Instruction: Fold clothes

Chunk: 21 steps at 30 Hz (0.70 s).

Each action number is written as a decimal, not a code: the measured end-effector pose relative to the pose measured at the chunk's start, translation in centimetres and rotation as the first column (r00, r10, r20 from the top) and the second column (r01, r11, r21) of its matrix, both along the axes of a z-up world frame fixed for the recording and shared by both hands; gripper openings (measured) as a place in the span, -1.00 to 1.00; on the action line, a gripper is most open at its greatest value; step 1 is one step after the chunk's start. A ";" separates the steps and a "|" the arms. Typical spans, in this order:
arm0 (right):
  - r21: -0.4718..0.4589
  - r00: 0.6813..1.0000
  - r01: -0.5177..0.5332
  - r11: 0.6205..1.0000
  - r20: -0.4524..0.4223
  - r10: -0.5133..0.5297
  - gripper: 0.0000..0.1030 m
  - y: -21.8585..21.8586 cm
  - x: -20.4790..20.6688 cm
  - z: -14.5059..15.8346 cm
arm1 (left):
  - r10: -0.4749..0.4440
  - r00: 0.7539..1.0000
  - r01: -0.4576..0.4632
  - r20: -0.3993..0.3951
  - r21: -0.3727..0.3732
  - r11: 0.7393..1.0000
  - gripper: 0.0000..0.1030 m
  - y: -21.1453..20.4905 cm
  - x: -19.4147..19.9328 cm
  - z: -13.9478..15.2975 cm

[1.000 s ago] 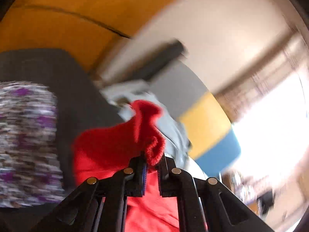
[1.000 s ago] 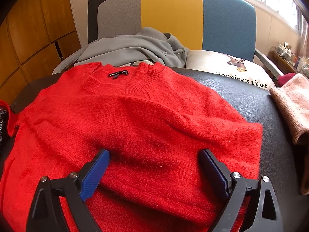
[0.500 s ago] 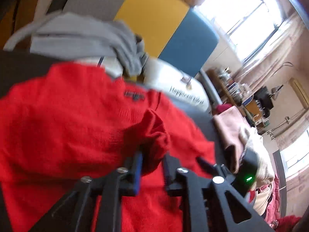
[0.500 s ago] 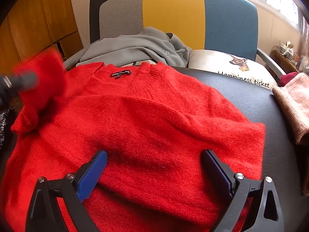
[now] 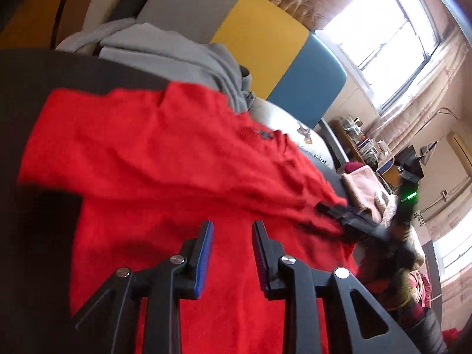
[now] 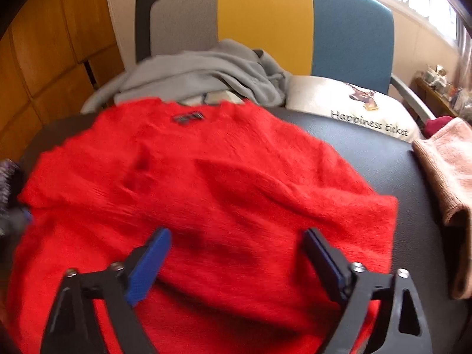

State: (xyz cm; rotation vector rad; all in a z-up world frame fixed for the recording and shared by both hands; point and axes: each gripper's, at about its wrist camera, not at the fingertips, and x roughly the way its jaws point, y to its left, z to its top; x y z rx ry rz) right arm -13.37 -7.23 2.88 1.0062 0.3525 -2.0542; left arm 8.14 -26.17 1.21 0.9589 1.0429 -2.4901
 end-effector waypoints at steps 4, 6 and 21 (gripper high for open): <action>-0.074 0.998 -0.037 0.997 0.042 0.040 0.69 -1.7 1.0 1.8 | 0.047 0.998 -0.047 0.032 0.015 0.999 -0.48 -0.3 1.2 -1.7; -0.111 0.996 -0.054 0.992 0.061 0.061 0.67 -2.5 1.5 2.8 | 0.054 0.998 -0.055 0.031 0.029 0.998 -0.48 -0.5 1.7 -2.3; 0.109 0.983 -0.159 0.981 -0.074 0.167 -0.79 -9.1 3.8 3.7 | 0.094 0.993 -0.084 -0.073 0.134 0.987 -0.47 -2.0 3.9 -2.7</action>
